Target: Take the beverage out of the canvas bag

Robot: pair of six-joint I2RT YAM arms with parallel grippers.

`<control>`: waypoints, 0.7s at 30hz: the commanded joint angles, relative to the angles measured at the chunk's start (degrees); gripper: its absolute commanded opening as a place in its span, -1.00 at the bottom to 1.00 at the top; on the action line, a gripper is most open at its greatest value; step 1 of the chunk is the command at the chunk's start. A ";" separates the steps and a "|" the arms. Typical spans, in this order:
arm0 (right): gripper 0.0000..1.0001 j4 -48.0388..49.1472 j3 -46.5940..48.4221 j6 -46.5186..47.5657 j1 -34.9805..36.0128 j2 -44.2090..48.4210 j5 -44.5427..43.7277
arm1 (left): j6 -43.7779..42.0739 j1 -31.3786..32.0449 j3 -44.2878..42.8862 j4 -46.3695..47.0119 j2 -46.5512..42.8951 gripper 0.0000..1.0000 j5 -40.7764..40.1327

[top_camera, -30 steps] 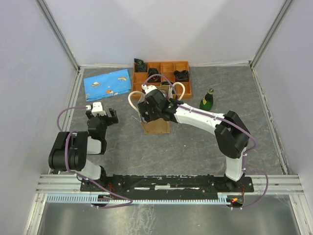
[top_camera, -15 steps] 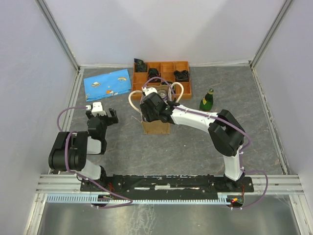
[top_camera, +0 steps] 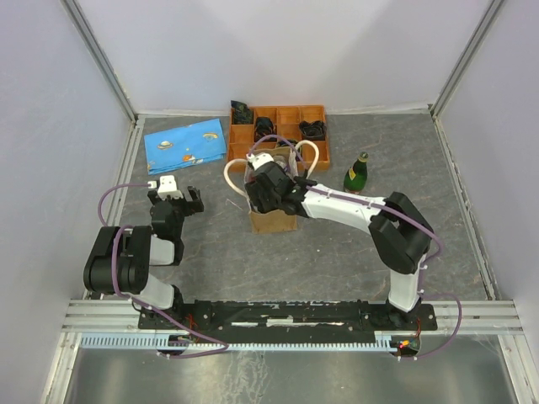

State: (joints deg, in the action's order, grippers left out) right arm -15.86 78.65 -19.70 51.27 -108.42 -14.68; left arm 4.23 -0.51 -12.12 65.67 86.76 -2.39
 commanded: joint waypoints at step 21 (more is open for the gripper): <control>-1.00 13.49 -1.53 13.74 0.35 30.08 -10.33 | -2.73 0.17 -1.32 1.89 0.28 0.99 0.76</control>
State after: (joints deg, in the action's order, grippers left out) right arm -12.80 76.79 -11.84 51.44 -87.29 -16.62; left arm 4.23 -0.51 -12.12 65.67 86.76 -2.39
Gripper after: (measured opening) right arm 0.735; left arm 0.991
